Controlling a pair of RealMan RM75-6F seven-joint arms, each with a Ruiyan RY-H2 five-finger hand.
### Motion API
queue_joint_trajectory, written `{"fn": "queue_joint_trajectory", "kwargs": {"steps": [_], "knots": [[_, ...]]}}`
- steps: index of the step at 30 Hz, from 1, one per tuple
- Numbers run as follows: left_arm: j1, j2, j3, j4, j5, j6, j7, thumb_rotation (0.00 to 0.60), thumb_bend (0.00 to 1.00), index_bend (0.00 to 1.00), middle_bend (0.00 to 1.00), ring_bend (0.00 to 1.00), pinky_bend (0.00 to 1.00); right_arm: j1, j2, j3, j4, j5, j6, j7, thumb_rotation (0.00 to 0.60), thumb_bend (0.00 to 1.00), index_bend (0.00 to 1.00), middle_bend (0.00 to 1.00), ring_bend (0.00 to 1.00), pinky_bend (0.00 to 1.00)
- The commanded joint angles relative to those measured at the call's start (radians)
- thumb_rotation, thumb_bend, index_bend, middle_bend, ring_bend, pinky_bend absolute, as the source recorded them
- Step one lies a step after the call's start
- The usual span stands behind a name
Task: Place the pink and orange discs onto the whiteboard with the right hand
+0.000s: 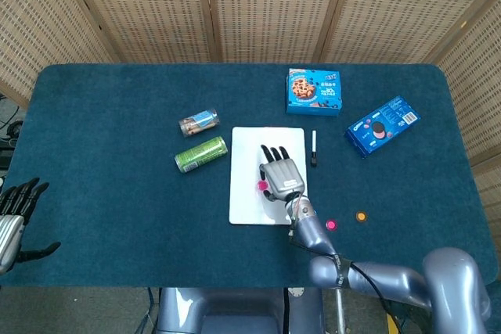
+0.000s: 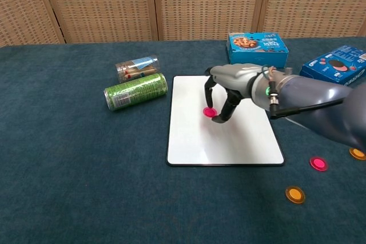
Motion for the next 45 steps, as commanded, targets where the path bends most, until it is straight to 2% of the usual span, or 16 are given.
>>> {"fn": "queue_joint_trajectory", "kwargs": {"steps": [1,3,5,7,9,12,14,17,20,26,27,29,34,45], "knots": [[-0.002,0.002,-0.003,0.002,-0.006,-0.002,-0.007,0.600,0.00,0.00,0.00,0.00,0.00,0.030,-0.040,0.017,0.041,0.026,0.004,-0.004,0.600,0.38,0.47,0.00,0.00,0.00],[-0.003,0.004,-0.003,0.003,-0.008,-0.005,-0.012,0.600,0.00,0.00,0.00,0.00,0.00,0.035,-0.045,0.020,0.049,0.027,0.002,0.006,0.600,0.33,0.34,0.00,0.00,0.00],[-0.005,0.006,-0.005,0.004,-0.013,-0.009,-0.017,0.600,0.00,0.00,0.00,0.00,0.00,0.036,-0.040,0.024,0.040,0.019,0.013,0.017,0.600,0.23,0.13,0.00,0.00,0.00],[-0.006,0.007,-0.005,0.004,-0.015,-0.011,-0.020,0.600,0.00,0.00,0.00,0.00,0.00,0.032,-0.027,0.018,0.023,0.001,0.027,0.022,0.600,0.21,0.07,0.00,0.00,0.00],[-0.007,0.008,-0.005,0.004,-0.015,-0.012,-0.020,0.600,0.00,0.00,0.00,0.00,0.00,0.024,-0.005,0.008,-0.009,-0.010,0.040,0.021,0.600,0.21,0.06,0.00,0.00,0.00],[-0.009,0.009,-0.004,0.003,-0.017,-0.017,-0.023,0.600,0.00,0.00,0.00,0.00,0.00,-0.001,0.044,-0.013,-0.084,-0.035,0.063,0.029,0.600,0.23,0.10,0.00,0.00,0.00],[-0.009,0.011,-0.005,0.000,-0.017,-0.017,-0.027,0.600,0.00,0.00,0.00,0.00,0.00,-0.030,0.089,-0.036,-0.148,-0.065,0.079,0.046,0.600,0.25,0.17,0.00,0.00,0.00],[-0.007,0.011,-0.002,-0.001,-0.009,-0.010,-0.024,0.600,0.00,0.00,0.00,0.00,0.00,-0.080,0.154,-0.079,-0.227,-0.126,0.110,0.080,0.600,0.26,0.28,0.00,0.00,0.00],[-0.005,0.009,0.004,-0.002,0.005,-0.007,-0.017,0.600,0.00,0.00,0.00,0.00,0.00,-0.141,0.223,-0.145,-0.277,-0.212,0.147,0.116,0.600,0.30,0.36,0.00,0.00,0.00],[0.000,0.001,0.014,-0.002,0.025,0.003,-0.001,0.600,0.00,0.00,0.00,0.00,0.00,-0.242,0.341,-0.248,-0.305,-0.327,0.175,0.206,0.600,0.31,0.40,0.00,0.00,0.00],[0.002,-0.001,0.017,-0.004,0.033,0.008,0.007,0.600,0.00,0.00,0.00,0.00,0.00,-0.290,0.389,-0.299,-0.292,-0.359,0.195,0.235,0.600,0.31,0.40,0.00,0.00,0.00],[0.005,-0.006,0.018,-0.006,0.037,0.015,0.017,0.600,0.00,0.00,0.00,0.00,0.00,-0.336,0.430,-0.347,-0.269,-0.449,0.207,0.309,0.600,0.31,0.40,0.00,0.00,0.00],[0.005,-0.011,0.018,-0.006,0.035,0.015,0.029,0.600,0.00,0.00,0.00,0.00,0.00,-0.381,0.442,-0.373,-0.216,-0.502,0.194,0.399,0.600,0.31,0.40,0.00,0.00,0.00],[0.005,-0.023,0.020,-0.009,0.033,0.015,0.058,0.600,0.00,0.00,0.00,0.00,0.00,-0.446,0.412,-0.380,-0.105,-0.559,0.162,0.521,0.600,0.31,0.42,0.00,0.00,0.00]]}}
